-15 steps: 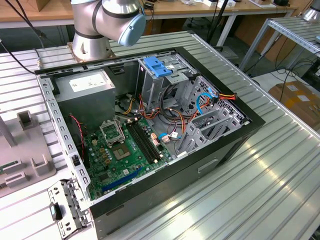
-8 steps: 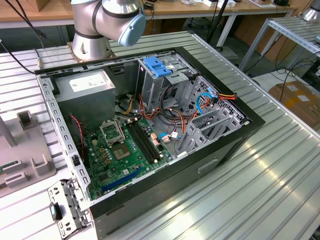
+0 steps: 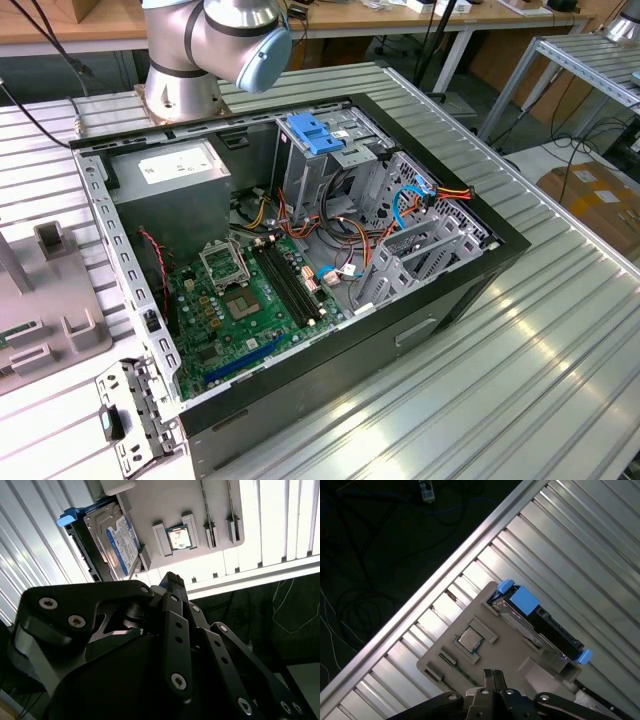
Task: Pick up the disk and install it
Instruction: 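Pick up the disk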
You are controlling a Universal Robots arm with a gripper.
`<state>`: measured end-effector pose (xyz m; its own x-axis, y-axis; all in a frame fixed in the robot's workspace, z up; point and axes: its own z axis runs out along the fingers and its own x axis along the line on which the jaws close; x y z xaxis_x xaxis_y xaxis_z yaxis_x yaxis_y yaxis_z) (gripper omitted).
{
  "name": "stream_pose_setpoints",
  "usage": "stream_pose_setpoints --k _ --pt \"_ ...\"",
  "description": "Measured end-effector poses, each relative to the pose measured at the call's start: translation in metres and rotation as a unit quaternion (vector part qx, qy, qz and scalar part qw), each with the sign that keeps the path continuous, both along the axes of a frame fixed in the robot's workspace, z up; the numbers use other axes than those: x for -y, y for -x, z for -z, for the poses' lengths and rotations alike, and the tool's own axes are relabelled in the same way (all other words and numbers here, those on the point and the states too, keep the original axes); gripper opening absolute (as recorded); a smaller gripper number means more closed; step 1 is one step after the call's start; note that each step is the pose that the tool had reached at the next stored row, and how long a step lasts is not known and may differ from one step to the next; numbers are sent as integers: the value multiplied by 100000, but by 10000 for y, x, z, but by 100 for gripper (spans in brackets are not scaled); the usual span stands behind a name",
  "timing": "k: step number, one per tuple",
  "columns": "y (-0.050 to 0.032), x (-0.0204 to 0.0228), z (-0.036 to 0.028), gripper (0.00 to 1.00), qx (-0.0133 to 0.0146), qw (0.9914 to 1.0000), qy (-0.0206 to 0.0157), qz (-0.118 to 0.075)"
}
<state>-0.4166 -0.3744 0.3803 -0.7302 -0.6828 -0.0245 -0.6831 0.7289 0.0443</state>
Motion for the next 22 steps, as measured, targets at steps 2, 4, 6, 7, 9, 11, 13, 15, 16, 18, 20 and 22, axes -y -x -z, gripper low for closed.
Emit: stream_pose_setpoints --k 2,4,6,7,9,11,13,15,16,18,20,22 --pt "0 0 0 11 2 99998 -1 -591" --pt "0 0 0 11 -2 99993 1 -1189" --pt "0 0 0 11 0 99984 1 -1762" --pt "0 0 0 11 0 99979 1 -2025" --pt "0 0 0 11 -1 99960 1 -2831" --pt "0 0 0 11 2 99940 0 -3471" --pt "0 0 0 11 -1 99912 1 -4201" --pt "0 0 0 11 3 99871 -2 -5070" --pt "0 0 0 11 3 99854 0 -5407" --pt "0 0 0 11 -2 99820 0 -6004" --pt "0 0 0 11 0 99770 1 -6771" --pt "0 0 0 11 -3 99711 1 -7598"
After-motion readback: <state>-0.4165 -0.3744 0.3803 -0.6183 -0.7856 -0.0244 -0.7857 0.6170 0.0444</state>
